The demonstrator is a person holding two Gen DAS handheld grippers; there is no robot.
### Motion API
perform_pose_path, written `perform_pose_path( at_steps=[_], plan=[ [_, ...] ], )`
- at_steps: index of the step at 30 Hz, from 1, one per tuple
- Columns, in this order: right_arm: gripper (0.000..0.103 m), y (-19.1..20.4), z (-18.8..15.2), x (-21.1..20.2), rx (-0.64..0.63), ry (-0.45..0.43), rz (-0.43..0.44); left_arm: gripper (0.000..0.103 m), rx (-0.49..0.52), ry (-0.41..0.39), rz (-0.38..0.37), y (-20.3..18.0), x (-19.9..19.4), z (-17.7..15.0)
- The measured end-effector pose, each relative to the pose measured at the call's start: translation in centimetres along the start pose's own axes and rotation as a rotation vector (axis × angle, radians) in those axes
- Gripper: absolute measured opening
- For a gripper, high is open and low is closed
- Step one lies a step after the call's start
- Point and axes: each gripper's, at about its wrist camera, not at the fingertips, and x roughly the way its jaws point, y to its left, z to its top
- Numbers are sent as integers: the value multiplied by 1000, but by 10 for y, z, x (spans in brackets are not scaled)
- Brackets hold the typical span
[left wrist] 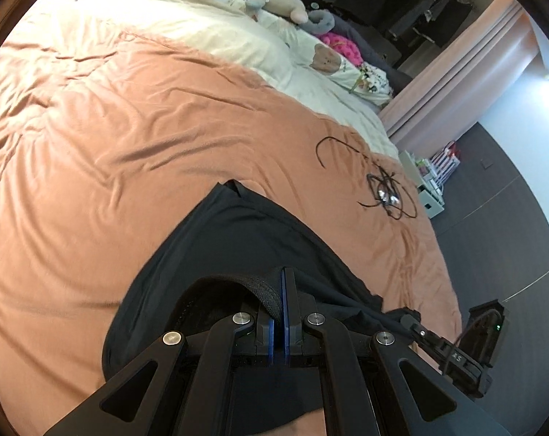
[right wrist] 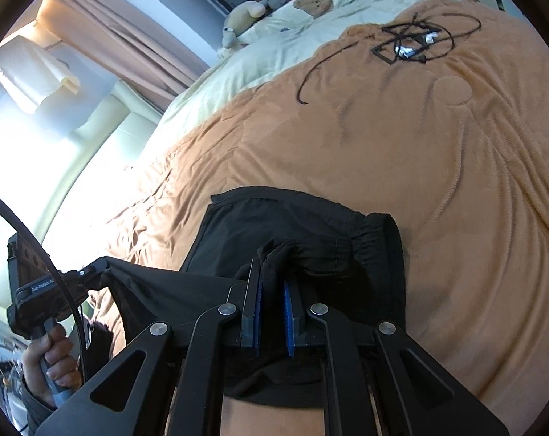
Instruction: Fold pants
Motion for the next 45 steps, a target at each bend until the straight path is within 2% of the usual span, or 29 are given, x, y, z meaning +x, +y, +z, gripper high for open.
perform_pose_path(
  at_steps=[2,4,5,6,7,8,10,14,19,25,30,32,37,39,40,41,43,45],
  plan=[
    [11,-4,4,9,10,4,-1,2,8,8,10,4,15,11],
    [19,-9,7,17,20,18,3,5,27,16,67,8,30,22],
    [28,-11,8,21,30,21,8,13,30,21,81,10,34,26],
    [43,-13,9,22,36,21,10,20,32,31,86,12,39,29],
    [53,-13,11,21,31,10,0,43,38,37,93,15,44,31],
    [71,-14,11,19,23,-2,-13,64,49,29,102,16,44,32],
    [73,-11,13,9,-19,-33,-14,77,87,6,139,19,43,33],
    [73,-8,15,3,-100,-27,-76,77,159,27,194,29,50,36],
    [73,1,16,8,-198,22,-125,77,273,95,269,37,75,32],
    [73,18,22,23,-342,113,-179,75,447,162,292,33,104,30],
    [73,20,32,40,-388,152,-218,75,559,209,323,28,129,28],
    [73,21,32,44,-401,161,-221,68,578,232,336,28,141,28],
    [61,21,34,55,-449,179,-255,63,626,234,371,26,163,29],
    [50,20,38,58,-451,179,-266,61,642,228,369,25,168,29],
    [46,20,38,58,-451,179,-267,57,663,229,369,25,171,28],
    [38,20,39,60,-454,180,-268,52,674,229,369,25,174,26],
    [30,23,38,63,-469,187,-264,50,697,222,377,25,175,24],
    [22,26,36,64,-492,184,-271,38,725,204,391,23,175,24]
  ],
)
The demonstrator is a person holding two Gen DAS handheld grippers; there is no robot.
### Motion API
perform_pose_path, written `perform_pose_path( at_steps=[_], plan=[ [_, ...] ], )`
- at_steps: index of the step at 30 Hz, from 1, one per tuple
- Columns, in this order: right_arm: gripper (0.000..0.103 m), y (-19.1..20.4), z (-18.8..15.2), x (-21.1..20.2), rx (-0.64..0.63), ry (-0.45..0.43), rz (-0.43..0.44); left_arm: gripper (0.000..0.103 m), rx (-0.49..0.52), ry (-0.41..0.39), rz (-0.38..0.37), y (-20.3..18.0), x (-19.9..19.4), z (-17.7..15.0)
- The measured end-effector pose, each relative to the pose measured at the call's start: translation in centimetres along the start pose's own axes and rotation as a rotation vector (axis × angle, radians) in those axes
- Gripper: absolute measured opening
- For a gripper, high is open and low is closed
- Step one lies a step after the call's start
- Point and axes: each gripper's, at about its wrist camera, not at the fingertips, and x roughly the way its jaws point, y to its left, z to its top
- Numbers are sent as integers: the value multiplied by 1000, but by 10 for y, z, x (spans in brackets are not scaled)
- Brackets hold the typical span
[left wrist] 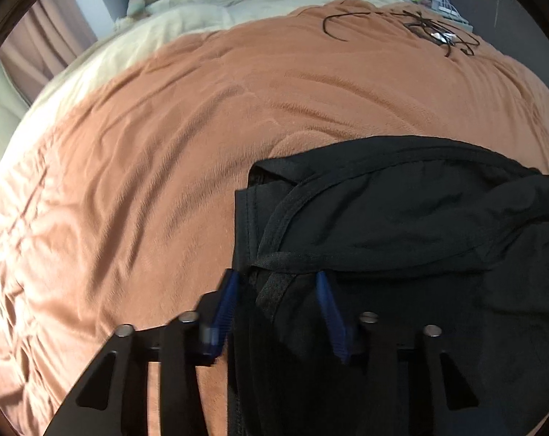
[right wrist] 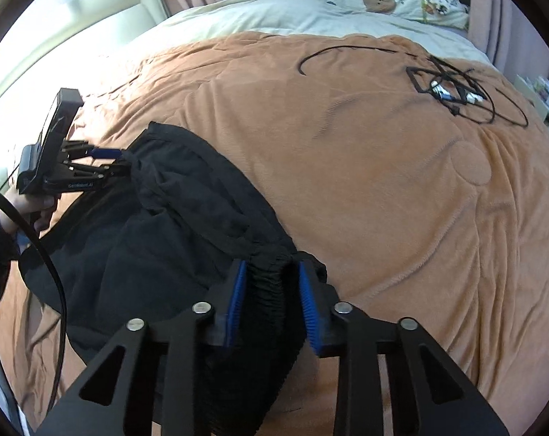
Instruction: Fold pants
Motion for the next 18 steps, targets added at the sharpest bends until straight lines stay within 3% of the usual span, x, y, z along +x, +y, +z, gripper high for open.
perform_pose_path(
  at_steps=[2,3,9,18],
  plan=[
    [14,3,-1,-3,-5,-9,-5,15,8,-1,23,3,-1,-1],
    [13,3,-2,-4,0,-13,-2,12,3,-1,23,6,-2,-1],
    [9,6,-2,-22,-4,-59,-1,8,-23,-85,38,14,-29,8],
    [9,-1,1,-27,65,-107,-44,8,-5,-96,85,13,-27,46]
  ],
)
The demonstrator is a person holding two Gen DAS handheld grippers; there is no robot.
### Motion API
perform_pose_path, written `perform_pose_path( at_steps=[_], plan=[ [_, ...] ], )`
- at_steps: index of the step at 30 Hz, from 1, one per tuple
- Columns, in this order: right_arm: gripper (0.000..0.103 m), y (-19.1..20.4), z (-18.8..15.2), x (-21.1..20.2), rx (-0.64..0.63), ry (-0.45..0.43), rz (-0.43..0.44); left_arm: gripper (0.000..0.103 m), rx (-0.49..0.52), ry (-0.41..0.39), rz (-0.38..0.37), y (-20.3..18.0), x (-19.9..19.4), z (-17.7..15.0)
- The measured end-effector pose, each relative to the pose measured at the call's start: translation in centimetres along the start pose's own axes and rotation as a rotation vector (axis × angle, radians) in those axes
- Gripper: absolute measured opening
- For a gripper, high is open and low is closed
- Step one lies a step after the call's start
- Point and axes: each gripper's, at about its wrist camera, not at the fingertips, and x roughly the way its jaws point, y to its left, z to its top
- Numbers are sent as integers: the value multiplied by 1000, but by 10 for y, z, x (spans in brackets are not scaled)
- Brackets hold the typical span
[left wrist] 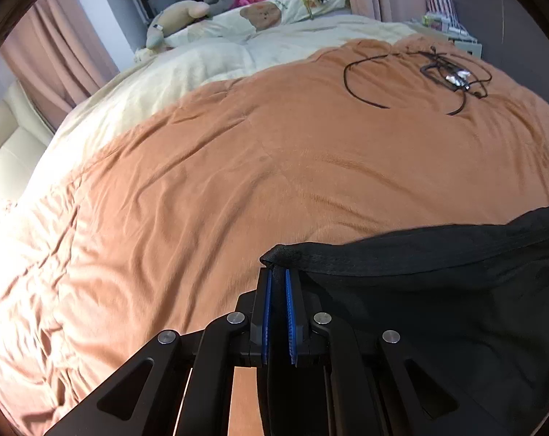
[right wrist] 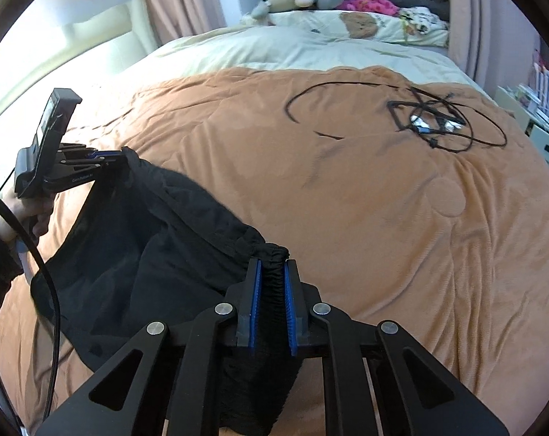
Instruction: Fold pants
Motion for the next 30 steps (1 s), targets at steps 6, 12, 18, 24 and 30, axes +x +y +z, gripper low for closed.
perform_pose_path(
  at_steps=[6,12,18,24,30],
  plan=[
    [11,-7,-2,25,82,54,-55,18,-11,100,14,-12,43,7],
    [72,-17,-8,20,159,29,-20,71,-89,112,48,3,38,-10],
    [72,-29,-19,-2,220,13,66,73,-124,101,38,19,4,-28],
    [72,-43,-39,-19,270,21,126,73,-150,90,15,24,-33,-50],
    [72,-52,-58,-37,373,37,145,73,-189,84,2,30,-66,-79]
  ],
)
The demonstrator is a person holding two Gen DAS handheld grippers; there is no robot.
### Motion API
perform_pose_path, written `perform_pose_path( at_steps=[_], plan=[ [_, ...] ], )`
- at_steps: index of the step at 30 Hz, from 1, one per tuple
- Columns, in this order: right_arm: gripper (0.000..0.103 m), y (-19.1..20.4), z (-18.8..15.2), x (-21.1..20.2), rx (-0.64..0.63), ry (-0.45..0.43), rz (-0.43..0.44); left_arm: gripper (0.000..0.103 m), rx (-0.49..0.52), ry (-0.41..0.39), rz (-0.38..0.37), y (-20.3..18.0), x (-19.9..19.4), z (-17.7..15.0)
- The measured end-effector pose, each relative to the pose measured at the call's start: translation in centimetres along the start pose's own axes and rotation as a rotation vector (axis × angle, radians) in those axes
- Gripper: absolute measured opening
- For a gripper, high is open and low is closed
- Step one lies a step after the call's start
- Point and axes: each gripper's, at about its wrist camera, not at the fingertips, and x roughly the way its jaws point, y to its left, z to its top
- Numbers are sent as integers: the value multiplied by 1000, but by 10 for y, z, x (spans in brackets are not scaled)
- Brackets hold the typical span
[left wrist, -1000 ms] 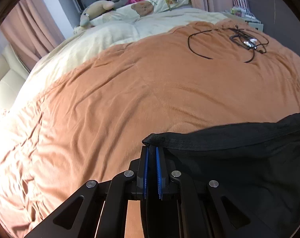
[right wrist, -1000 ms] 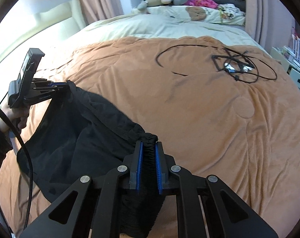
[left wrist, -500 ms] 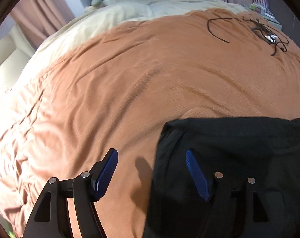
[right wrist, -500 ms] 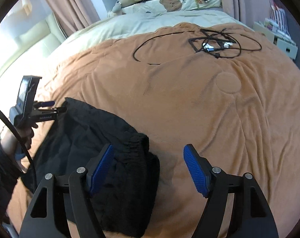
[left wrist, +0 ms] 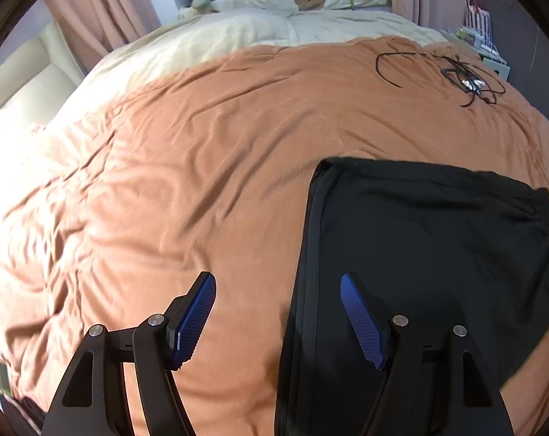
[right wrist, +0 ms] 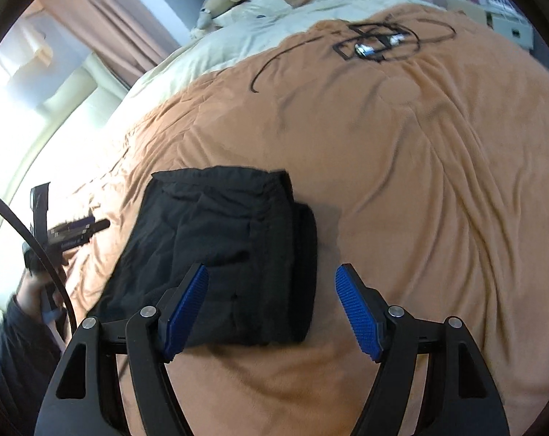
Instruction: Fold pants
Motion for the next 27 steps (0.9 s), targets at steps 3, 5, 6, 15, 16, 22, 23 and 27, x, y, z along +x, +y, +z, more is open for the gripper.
perform_pose_path(
  at_steps=[3,5,6,15,16,22,23,27],
  plan=[
    [72,1,-6,-10,12,-7,12,73,-23,-4,-9,6,-17,-15],
    [72,2,-12,-15,26,-7,30,73,-43,-5,-27,9,-28,-26],
    [72,0,-14,-17,37,-6,45,73,-54,-6,-36,10,-33,-30],
    [72,-17,-38,-15,130,-9,114,73,-124,15,-125,10,-55,-79],
    [72,-19,-40,-14,137,-9,116,73,-126,18,-130,9,-55,-83],
    [72,-27,-53,-3,180,4,147,73,-135,50,-148,7,-41,-101],
    [72,-27,-55,0,185,9,151,73,-135,54,-149,7,-39,-103],
    [72,-31,-56,17,203,28,148,73,-148,72,-175,8,-22,-106]
  ],
)
